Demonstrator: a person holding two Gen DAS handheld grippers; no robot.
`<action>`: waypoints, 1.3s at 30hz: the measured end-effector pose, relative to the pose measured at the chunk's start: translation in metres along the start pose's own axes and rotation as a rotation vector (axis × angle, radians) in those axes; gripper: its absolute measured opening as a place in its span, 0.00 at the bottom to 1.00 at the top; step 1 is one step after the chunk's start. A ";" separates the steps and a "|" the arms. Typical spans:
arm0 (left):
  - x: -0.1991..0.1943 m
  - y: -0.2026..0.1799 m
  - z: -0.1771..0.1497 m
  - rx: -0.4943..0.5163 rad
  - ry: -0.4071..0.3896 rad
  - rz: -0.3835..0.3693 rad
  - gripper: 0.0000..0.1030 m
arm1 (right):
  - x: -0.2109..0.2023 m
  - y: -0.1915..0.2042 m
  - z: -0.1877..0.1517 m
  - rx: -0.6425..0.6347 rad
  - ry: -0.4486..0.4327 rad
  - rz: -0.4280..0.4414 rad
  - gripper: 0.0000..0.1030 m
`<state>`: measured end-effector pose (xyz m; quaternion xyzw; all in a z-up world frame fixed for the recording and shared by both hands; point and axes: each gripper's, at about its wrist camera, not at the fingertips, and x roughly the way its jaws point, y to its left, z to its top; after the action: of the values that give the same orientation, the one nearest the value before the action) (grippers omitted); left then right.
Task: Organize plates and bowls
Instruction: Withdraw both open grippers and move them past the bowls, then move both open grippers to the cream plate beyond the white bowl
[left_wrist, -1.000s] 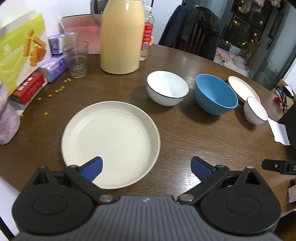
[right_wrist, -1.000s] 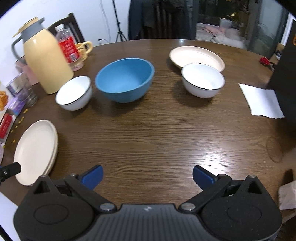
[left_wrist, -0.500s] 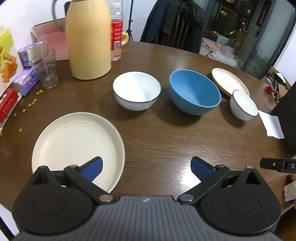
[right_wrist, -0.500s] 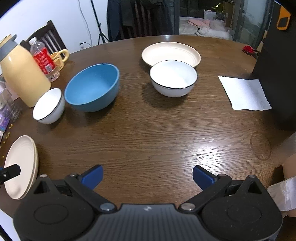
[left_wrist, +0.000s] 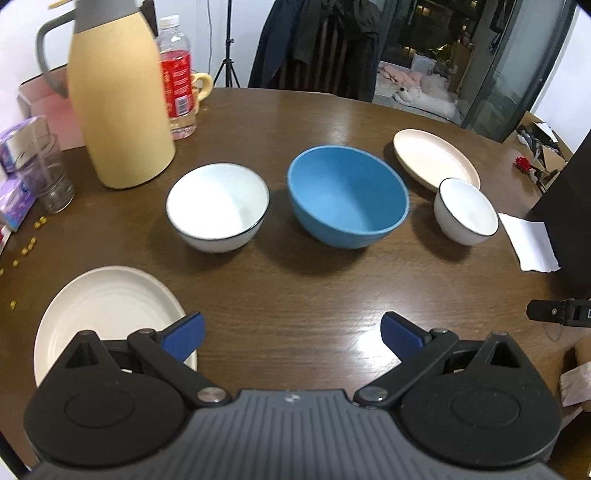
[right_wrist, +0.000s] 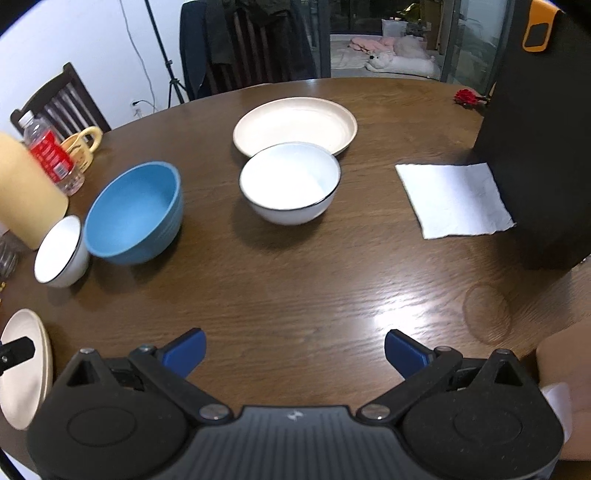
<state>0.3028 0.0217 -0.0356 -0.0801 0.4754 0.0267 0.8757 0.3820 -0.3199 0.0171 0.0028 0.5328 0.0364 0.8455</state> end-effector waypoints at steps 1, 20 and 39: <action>0.001 -0.003 0.004 0.004 -0.001 -0.003 1.00 | 0.001 -0.004 0.004 0.000 0.005 -0.005 1.00; 0.030 -0.077 0.082 0.078 -0.001 -0.028 1.00 | 0.022 -0.058 0.093 0.039 -0.043 -0.013 1.00; 0.076 -0.152 0.152 0.139 -0.007 -0.026 1.00 | 0.058 -0.090 0.162 0.136 -0.064 -0.011 1.00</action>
<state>0.4889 -0.1047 -0.0006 -0.0255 0.4721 -0.0175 0.8810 0.5580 -0.4005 0.0315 0.0584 0.5067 -0.0045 0.8601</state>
